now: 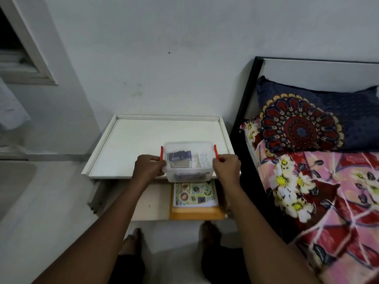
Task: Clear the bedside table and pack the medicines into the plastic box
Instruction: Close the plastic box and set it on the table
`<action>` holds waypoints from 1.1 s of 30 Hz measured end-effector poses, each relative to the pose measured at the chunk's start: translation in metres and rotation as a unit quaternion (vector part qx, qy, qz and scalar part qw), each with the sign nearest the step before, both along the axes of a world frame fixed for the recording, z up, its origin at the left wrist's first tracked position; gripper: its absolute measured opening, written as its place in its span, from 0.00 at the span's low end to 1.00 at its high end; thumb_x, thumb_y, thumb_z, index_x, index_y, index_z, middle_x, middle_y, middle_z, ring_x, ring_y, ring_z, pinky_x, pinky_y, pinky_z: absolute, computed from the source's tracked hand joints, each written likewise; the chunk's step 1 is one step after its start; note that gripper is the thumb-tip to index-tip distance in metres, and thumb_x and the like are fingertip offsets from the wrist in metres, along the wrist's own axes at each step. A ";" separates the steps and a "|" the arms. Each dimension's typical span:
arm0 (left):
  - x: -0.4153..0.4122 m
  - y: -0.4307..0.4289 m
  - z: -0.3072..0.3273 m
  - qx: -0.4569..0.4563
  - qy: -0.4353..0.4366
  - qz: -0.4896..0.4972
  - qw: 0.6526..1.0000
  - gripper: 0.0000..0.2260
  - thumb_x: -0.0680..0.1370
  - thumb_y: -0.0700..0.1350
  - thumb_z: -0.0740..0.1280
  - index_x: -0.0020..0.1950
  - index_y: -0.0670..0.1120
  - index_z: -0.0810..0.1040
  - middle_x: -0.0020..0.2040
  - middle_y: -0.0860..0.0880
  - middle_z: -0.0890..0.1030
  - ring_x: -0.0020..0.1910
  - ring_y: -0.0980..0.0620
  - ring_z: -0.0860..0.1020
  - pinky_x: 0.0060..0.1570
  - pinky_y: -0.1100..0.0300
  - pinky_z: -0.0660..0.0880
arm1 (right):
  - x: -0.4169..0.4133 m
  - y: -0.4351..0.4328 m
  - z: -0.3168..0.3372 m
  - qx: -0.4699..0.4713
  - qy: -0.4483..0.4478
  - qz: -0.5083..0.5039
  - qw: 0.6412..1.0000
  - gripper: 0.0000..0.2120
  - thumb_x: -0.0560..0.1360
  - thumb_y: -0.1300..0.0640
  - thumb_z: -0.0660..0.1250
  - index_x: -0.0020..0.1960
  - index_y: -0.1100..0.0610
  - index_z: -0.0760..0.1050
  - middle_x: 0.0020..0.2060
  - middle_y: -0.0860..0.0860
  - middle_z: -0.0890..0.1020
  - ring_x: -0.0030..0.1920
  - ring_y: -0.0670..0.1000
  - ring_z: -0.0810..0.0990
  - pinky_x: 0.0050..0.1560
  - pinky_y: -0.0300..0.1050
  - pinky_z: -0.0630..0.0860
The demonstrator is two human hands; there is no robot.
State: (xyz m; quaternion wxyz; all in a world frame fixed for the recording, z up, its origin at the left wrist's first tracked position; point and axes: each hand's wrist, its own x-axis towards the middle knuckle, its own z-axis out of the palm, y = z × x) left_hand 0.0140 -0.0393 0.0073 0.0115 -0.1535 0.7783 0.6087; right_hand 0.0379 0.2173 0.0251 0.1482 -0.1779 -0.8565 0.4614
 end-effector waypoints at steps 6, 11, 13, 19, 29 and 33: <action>0.032 -0.019 0.035 -0.061 -0.219 -0.162 0.960 0.12 0.70 0.35 0.75 0.48 0.28 0.81 0.42 0.32 0.85 0.41 0.38 0.87 0.46 0.46 0.85 | 0.040 0.031 0.029 -0.173 -0.181 0.076 0.965 0.10 0.62 0.74 0.78 0.37 0.74 0.78 0.35 0.65 0.84 0.36 0.62 0.86 0.32 0.49 0.82; 0.070 -0.011 0.007 -0.106 -0.408 -0.297 0.857 0.07 0.81 0.38 0.68 0.48 0.33 0.79 0.39 0.38 0.86 0.40 0.45 0.85 0.51 0.53 0.82 | 0.062 0.024 -0.005 -0.116 -0.394 0.144 0.900 0.14 0.69 0.77 0.73 0.54 0.76 0.75 0.46 0.69 0.84 0.42 0.66 0.86 0.39 0.62 0.84; 0.079 0.001 -0.015 -0.088 -0.427 -0.266 0.860 0.05 0.82 0.35 0.64 0.49 0.33 0.76 0.41 0.37 0.84 0.41 0.44 0.83 0.54 0.51 0.80 | 0.065 0.009 -0.035 -0.078 -0.412 0.106 0.902 0.15 0.73 0.75 0.69 0.59 0.73 0.73 0.50 0.67 0.82 0.48 0.68 0.85 0.46 0.66 0.83; 0.056 0.027 -0.079 -0.016 -0.268 -0.040 0.962 0.12 0.77 0.29 0.66 0.60 0.29 0.78 0.52 0.30 0.81 0.44 0.38 0.80 0.56 0.41 0.81 | 0.045 -0.017 -0.088 -0.077 -0.267 -0.079 0.957 0.15 0.75 0.69 0.67 0.61 0.66 0.78 0.57 0.62 0.82 0.59 0.62 0.81 0.58 0.50 0.80; 0.006 0.035 -0.115 0.089 -0.116 -0.028 0.989 0.17 0.81 0.33 0.66 0.70 0.34 0.74 0.68 0.37 0.78 0.68 0.40 0.77 0.71 0.44 0.71 | -0.006 -0.022 -0.124 -0.284 -0.119 -0.145 0.940 0.16 0.79 0.70 0.64 0.67 0.65 0.76 0.61 0.61 0.82 0.61 0.58 0.81 0.57 0.40 0.75; 0.007 0.034 -0.125 0.103 -0.112 -0.017 0.988 0.13 0.82 0.36 0.65 0.67 0.37 0.77 0.65 0.40 0.80 0.63 0.43 0.79 0.68 0.47 0.74 | 0.000 -0.030 -0.132 -0.328 -0.100 -0.170 0.924 0.17 0.81 0.66 0.63 0.70 0.65 0.75 0.63 0.61 0.81 0.65 0.60 0.79 0.69 0.51 0.75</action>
